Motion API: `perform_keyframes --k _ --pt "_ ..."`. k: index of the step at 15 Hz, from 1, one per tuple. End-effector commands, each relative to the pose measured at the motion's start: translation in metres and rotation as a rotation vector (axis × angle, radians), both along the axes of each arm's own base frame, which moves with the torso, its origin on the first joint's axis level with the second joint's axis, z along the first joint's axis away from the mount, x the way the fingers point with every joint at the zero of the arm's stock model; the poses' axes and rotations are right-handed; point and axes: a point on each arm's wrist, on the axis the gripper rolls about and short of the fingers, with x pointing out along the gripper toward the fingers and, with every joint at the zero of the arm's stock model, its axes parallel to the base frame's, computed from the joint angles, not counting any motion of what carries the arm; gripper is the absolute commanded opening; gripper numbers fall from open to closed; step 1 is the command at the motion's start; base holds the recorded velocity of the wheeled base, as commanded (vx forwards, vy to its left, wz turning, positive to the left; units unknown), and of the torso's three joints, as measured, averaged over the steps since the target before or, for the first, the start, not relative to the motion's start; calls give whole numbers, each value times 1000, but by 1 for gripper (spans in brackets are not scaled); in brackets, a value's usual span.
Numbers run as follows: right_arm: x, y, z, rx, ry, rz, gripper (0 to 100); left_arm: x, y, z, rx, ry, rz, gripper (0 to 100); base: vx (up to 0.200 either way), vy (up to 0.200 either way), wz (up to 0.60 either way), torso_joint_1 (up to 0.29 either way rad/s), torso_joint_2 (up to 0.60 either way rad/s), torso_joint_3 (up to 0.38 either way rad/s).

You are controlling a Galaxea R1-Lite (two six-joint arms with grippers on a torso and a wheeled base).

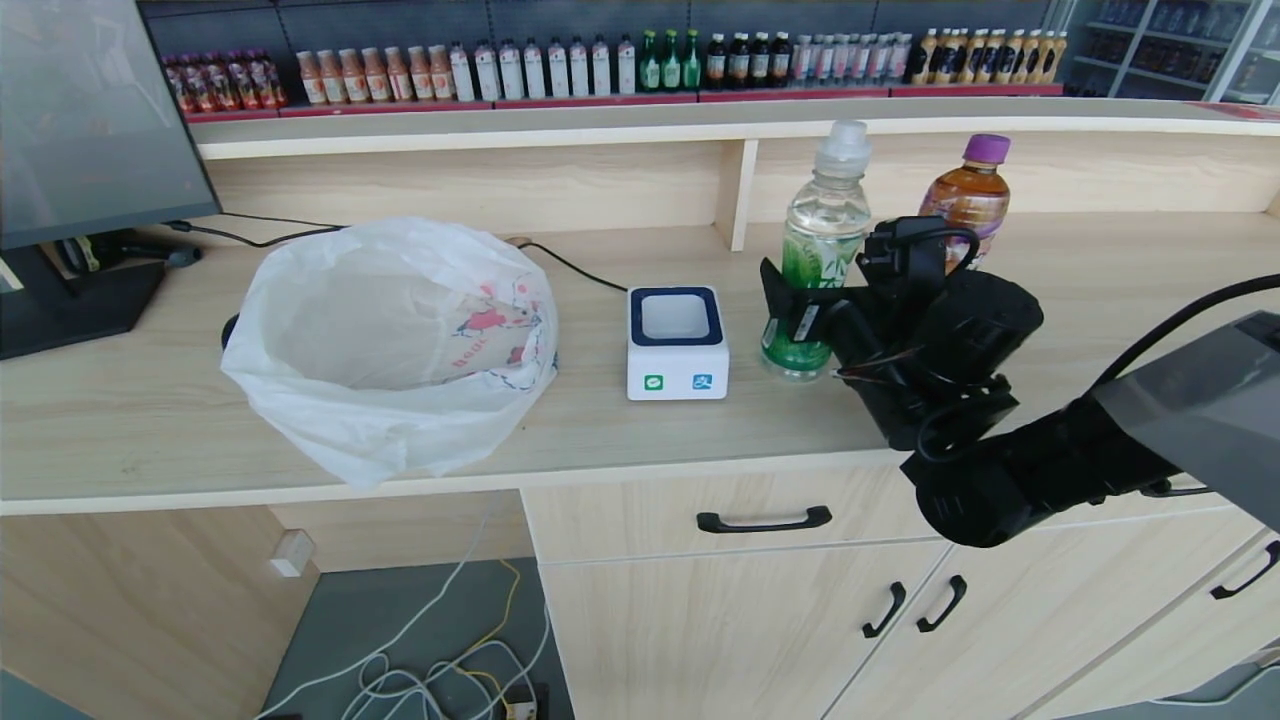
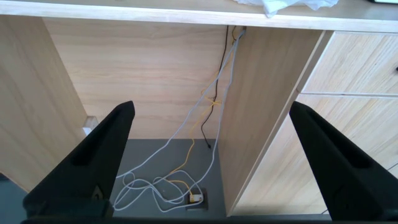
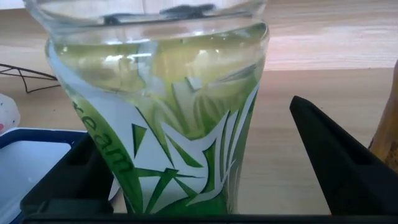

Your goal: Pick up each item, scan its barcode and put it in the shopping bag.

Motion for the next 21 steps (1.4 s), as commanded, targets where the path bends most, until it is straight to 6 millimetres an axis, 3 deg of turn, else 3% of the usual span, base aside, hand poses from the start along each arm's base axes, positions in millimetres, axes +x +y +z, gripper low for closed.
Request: perform_keyframes --k 1,3,4,10,16,21 --pt "1 1 0 2 -3 1 100 0 0 0 0 -2 0 100 0 0 0 0 0 0" --pt "1 1 -1 1 0 0 100 0 0 0 0 0 0 100 0 0 0 0 0 0" --pt "1 1 -1 0 0 1 0 0 0 0 0 -2 0 100 0 0 0 0 0 0" --pt "-1 2 3 4 -7 4 0 0 0 0 0 0 0 100 0 0 0 0 0 0" --pt "-11 -1 21 22 -48 10 0 0 0 0 0 -2 0 100 0 0 0 0 0 0" --pt "-32 7 35 29 -64 53 0 0 0 0 0 -2 0 100 0 0 0 0 0 0"
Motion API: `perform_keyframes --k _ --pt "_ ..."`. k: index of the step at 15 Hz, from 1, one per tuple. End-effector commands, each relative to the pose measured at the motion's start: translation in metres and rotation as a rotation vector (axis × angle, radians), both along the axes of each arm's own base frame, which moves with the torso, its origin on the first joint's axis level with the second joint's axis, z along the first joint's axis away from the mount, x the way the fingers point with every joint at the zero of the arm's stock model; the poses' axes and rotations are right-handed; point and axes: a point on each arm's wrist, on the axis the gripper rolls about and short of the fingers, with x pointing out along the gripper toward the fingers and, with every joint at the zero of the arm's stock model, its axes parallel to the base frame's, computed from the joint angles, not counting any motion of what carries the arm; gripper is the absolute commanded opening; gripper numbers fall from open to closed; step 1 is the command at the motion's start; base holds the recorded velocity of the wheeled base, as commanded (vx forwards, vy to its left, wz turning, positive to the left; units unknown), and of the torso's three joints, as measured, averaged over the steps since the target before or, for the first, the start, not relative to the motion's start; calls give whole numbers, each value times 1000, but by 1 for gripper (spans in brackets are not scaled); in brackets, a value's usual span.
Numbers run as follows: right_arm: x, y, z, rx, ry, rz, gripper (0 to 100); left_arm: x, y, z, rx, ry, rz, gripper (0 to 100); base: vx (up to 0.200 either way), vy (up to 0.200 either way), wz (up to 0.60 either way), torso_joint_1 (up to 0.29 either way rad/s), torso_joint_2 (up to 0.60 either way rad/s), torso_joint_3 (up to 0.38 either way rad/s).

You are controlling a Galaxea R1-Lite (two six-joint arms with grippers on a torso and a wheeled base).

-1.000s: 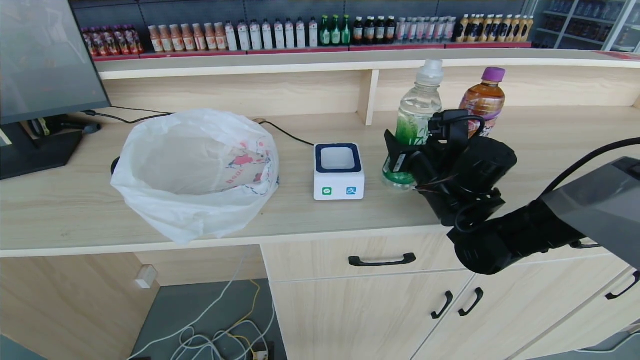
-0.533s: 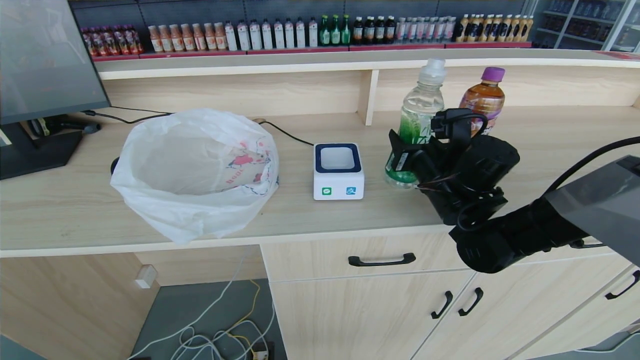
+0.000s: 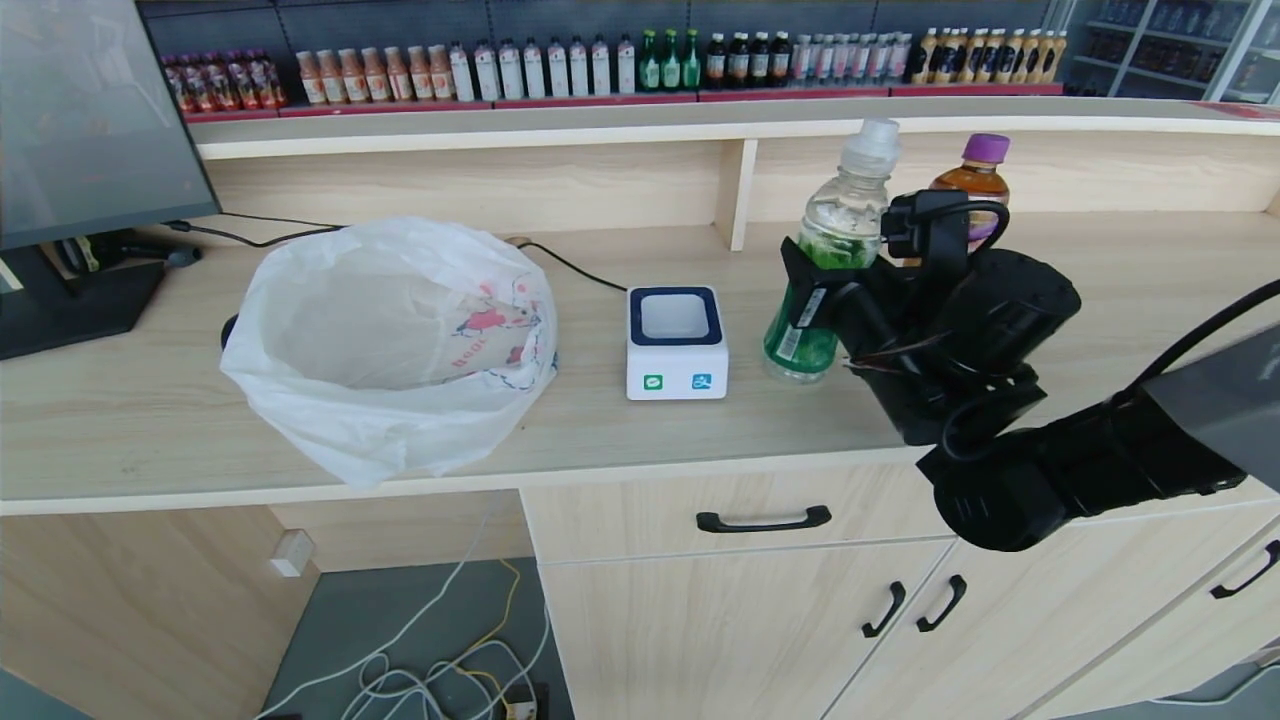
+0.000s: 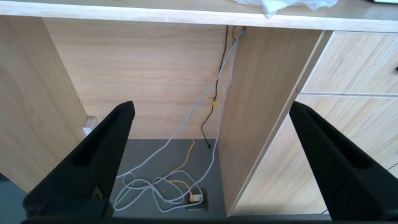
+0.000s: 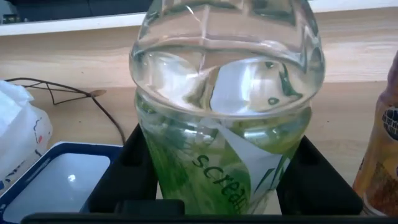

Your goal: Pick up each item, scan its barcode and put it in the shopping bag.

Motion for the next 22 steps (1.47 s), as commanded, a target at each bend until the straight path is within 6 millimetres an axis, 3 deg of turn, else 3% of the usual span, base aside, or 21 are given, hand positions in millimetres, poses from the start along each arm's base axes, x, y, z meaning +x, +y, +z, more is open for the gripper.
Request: perform_keyframes --k 1,7,13,18,22 --pt "-13 4 13 14 -28 25 0 0 0 0 0 0 0 100 0 0 0 0 0 0" --pt "-60 -1 32 3 -43 97 0 0 0 0 0 -1 0 100 0 0 0 0 0 0" --pt "-116 -11 23 -32 16 167 0 0 0 0 0 -1 0 100 0 0 0 0 0 0" --pt "-162 -38 9 -115 37 221 0 0 0 0 0 0 0 100 0 0 0 0 0 0" --pt "-197 -63 14 -97 2 220 0 0 0 0 0 0 0 100 0 0 0 0 0 0"
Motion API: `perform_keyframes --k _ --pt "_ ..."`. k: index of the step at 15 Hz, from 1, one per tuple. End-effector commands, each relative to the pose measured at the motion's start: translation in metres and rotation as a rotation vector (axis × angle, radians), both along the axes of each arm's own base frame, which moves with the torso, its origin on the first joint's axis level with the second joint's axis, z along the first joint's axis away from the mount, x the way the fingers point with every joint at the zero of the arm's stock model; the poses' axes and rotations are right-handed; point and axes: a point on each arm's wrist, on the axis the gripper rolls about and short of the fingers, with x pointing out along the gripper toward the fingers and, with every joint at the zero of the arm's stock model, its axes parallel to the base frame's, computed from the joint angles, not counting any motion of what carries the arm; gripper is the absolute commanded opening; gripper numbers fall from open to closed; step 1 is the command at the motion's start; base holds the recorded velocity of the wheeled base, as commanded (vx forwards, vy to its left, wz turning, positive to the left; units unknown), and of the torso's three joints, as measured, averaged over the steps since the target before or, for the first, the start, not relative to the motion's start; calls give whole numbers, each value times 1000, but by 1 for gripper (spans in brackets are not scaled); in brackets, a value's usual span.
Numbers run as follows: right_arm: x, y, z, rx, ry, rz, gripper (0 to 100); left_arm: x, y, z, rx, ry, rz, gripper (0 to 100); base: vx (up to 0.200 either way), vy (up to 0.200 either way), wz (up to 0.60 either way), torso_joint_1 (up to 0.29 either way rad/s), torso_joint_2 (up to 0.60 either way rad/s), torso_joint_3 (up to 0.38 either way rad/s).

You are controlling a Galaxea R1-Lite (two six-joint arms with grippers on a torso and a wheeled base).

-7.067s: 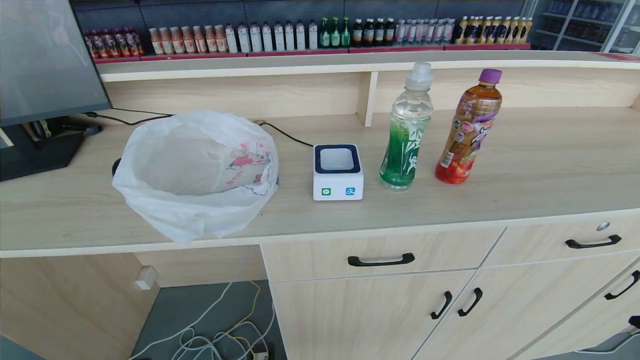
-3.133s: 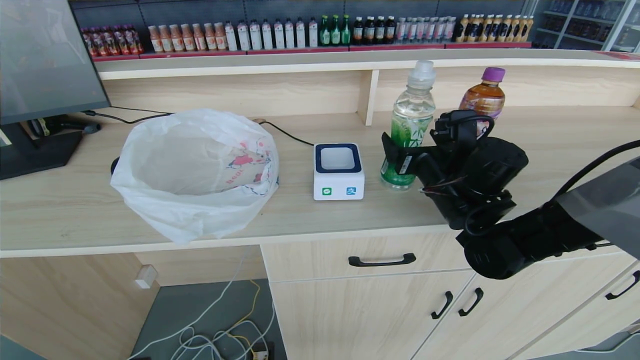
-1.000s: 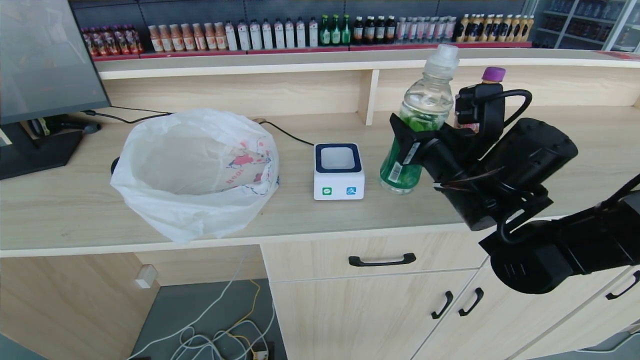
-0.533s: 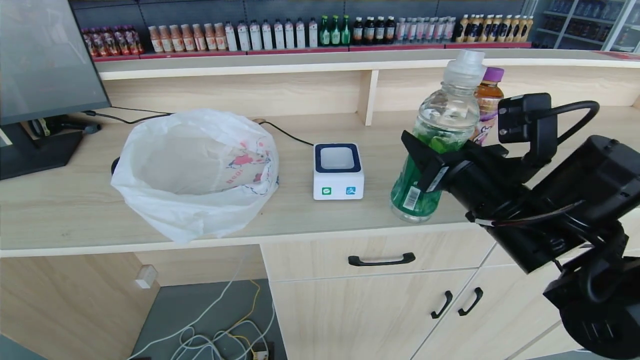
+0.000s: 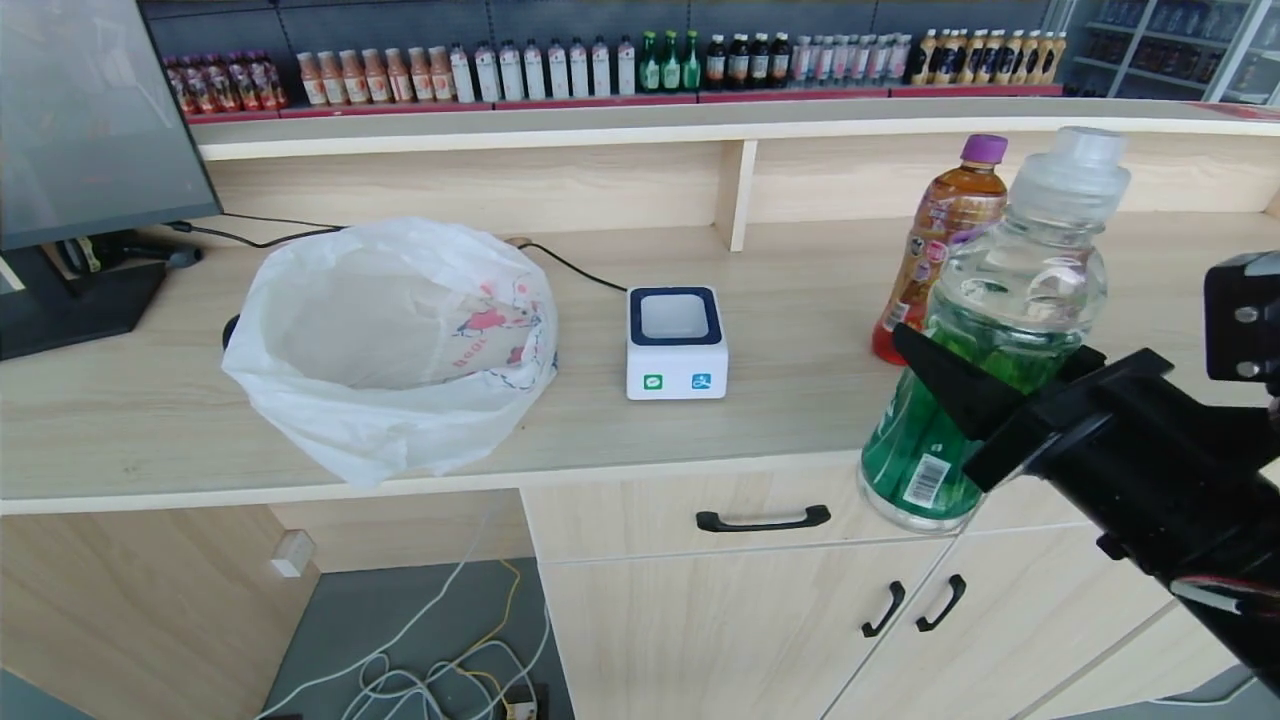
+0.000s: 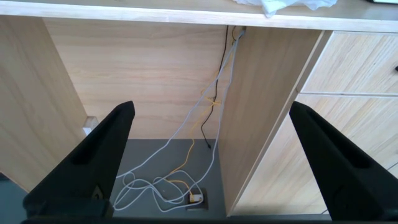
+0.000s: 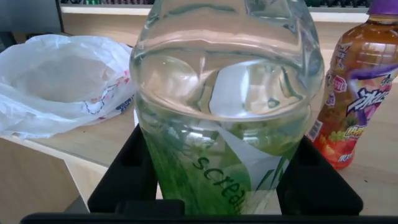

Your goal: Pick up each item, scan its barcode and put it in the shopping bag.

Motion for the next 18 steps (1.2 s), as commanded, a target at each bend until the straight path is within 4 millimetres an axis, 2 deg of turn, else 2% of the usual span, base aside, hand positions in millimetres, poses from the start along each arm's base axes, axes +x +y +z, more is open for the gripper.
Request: perform_keyframes --k 1,7,10,11,13,16,18 --pt "-23 -16 6 25 -37 0 0 0 0 0 0 -2 0 100 0 0 0 0 0 0" --pt "-19 -11 9 44 -37 31 0 0 0 0 0 0 0 100 0 0 0 0 0 0" --pt "-17 7 15 140 2 130 0 0 0 0 0 0 0 100 0 0 0 0 0 0" --pt "-17 21 16 202 42 201 0 0 0 0 0 0 0 100 0 0 0 0 0 0" --pt "-17 37 9 223 94 267 0 0 0 0 0 -2 0 100 0 0 0 0 0 0" --pt "-19 51 2 301 177 339 0 0 0 0 0 0 0 100 0 0 0 0 0 0" --pt "-19 53 1 366 226 368 0 0 0 0 0 0 0 100 0 0 0 0 0 0"
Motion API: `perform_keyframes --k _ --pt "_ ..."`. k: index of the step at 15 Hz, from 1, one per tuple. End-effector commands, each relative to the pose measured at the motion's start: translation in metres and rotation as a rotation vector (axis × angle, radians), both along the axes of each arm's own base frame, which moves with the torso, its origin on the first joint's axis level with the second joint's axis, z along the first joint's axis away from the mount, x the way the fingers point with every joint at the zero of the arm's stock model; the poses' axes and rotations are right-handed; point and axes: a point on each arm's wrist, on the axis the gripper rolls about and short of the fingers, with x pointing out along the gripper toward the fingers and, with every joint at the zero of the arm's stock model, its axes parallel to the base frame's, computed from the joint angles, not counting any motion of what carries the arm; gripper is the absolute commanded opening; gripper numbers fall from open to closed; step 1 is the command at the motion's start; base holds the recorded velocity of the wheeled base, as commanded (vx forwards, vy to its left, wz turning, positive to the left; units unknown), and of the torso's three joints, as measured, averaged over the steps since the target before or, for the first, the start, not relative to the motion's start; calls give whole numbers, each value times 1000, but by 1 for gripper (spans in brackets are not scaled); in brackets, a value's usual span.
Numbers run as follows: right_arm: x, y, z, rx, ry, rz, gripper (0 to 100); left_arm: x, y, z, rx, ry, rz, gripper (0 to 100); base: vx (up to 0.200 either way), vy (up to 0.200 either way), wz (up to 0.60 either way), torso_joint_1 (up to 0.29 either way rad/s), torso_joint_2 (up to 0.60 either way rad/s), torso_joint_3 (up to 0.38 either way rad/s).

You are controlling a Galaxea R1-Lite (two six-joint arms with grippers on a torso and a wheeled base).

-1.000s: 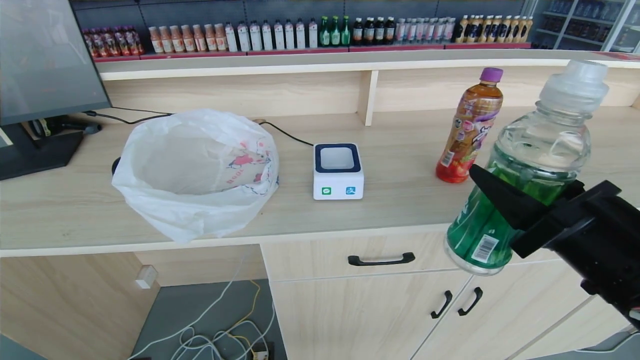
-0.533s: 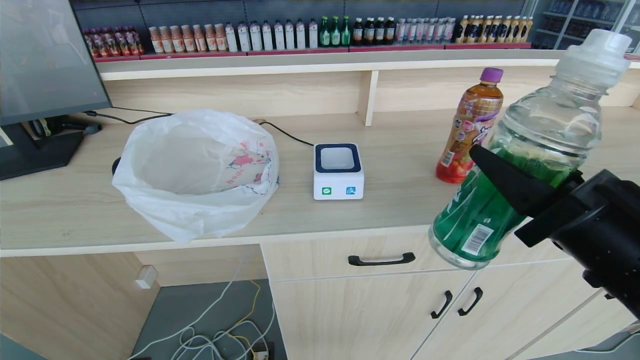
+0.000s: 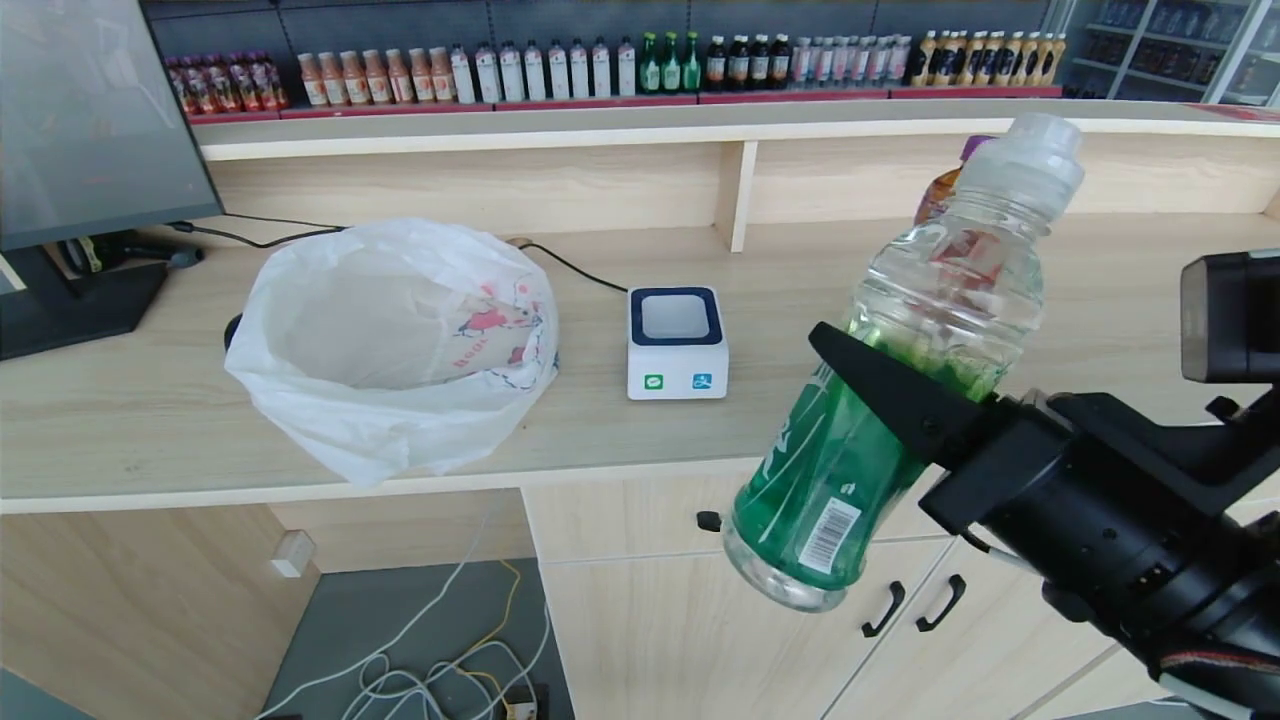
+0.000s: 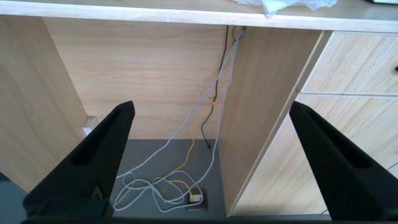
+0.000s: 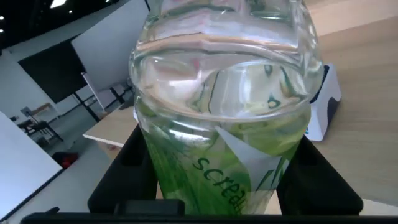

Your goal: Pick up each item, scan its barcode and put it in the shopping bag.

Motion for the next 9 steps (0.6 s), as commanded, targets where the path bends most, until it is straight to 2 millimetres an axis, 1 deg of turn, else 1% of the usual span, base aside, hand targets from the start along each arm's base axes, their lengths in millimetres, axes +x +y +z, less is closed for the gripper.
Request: perform_keyframes --k 1,2,3,4,7,9 --pt "1 8 -5 57 84 46 0 0 0 0 0 -2 0 100 0 0 0 0 0 0" --pt "0 10 -4 99 115 53 0 0 0 0 0 0 0 100 0 0 0 0 0 0" --pt "-2 17 -2 172 183 51 0 0 0 0 0 -2 0 100 0 0 0 0 0 0" --pt "0 21 -1 193 213 41 0 0 0 0 0 -2 0 100 0 0 0 0 0 0" --pt "3 24 1 238 245 59 0 0 0 0 0 -2 0 100 0 0 0 0 0 0" --pt "4 25 7 252 238 68 0 0 0 0 0 -2 0 100 0 0 0 0 0 0"
